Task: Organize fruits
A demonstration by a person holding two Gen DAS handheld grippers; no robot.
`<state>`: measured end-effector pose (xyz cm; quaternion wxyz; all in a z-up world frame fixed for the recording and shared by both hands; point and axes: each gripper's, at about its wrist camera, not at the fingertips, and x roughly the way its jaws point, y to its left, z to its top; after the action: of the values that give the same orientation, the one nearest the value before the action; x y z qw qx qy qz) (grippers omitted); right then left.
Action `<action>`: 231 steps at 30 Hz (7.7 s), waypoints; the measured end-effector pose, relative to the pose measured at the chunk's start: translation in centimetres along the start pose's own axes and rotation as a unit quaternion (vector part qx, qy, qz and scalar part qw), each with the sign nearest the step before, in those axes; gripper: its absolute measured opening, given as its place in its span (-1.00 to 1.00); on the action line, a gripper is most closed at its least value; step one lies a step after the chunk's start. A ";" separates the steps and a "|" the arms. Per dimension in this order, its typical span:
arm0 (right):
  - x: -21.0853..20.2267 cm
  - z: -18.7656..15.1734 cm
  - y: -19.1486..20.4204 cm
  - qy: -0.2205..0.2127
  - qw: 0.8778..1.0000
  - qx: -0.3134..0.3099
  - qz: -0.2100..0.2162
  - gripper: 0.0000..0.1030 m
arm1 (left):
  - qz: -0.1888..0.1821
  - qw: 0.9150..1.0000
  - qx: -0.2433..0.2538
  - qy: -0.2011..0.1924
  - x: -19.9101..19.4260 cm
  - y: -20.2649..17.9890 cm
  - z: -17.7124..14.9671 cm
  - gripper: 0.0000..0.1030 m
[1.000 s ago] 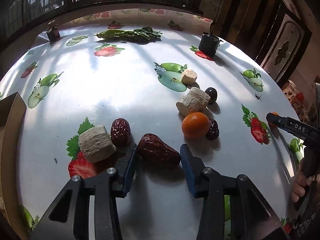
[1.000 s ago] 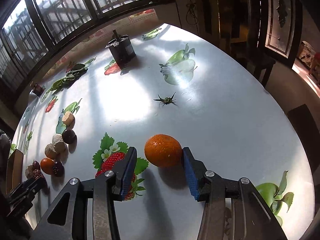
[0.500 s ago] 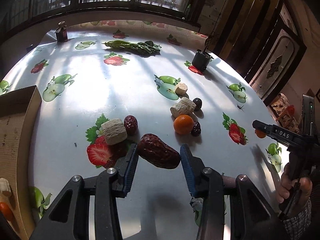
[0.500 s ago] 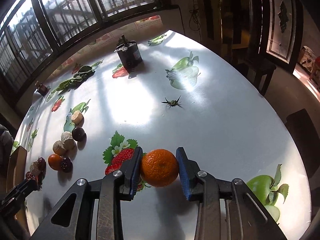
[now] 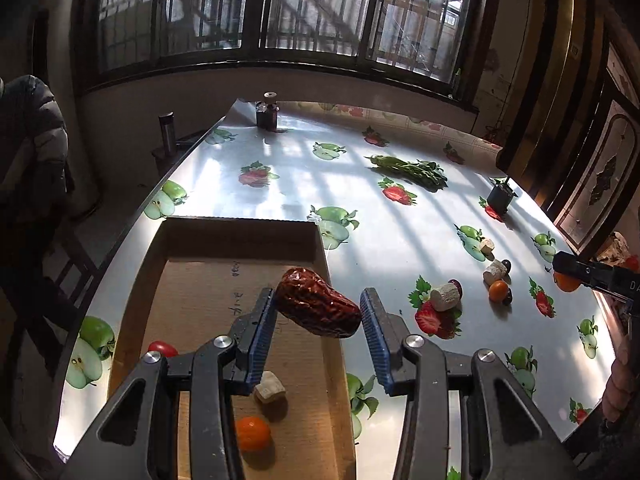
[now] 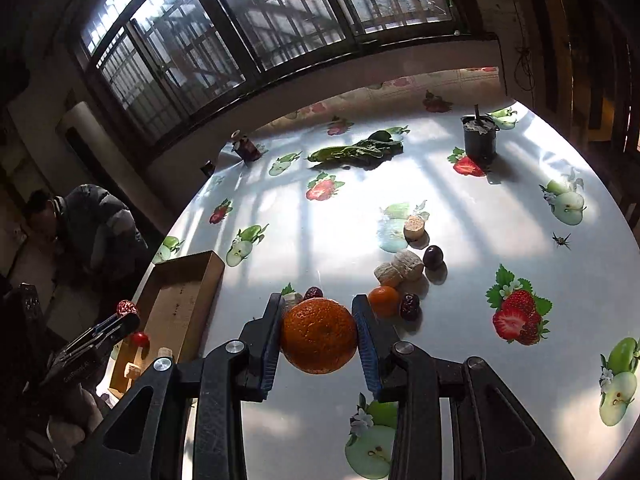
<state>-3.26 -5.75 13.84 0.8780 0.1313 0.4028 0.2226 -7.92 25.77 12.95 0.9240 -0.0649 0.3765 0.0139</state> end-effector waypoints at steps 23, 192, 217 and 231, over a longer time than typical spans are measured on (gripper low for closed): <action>23.1 -7.1 19.6 0.183 0.968 -0.166 0.034 -0.24 | 0.074 0.987 -0.055 0.128 10.7 10.8 -1.3 -0.18; 24.1 -3.6 21.3 0.134 0.963 -0.233 -0.001 -0.02 | 0.109 0.989 -0.080 0.060 5.7 13.6 3.7 0.00; -26.5 11.7 5.5 -0.237 0.930 -0.108 -0.258 0.00 | 0.036 0.983 0.078 -0.163 -26.9 -3.2 11.3 0.34; -19.4 9.4 -2.5 -0.134 0.961 -0.049 -0.238 0.52 | -0.079 0.992 0.081 -0.056 -10.2 -10.8 11.6 0.67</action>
<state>-6.57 -18.05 31.44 0.9569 0.0172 0.2898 0.0070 -6.37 16.82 29.50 0.9442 -0.0186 0.3175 -0.0858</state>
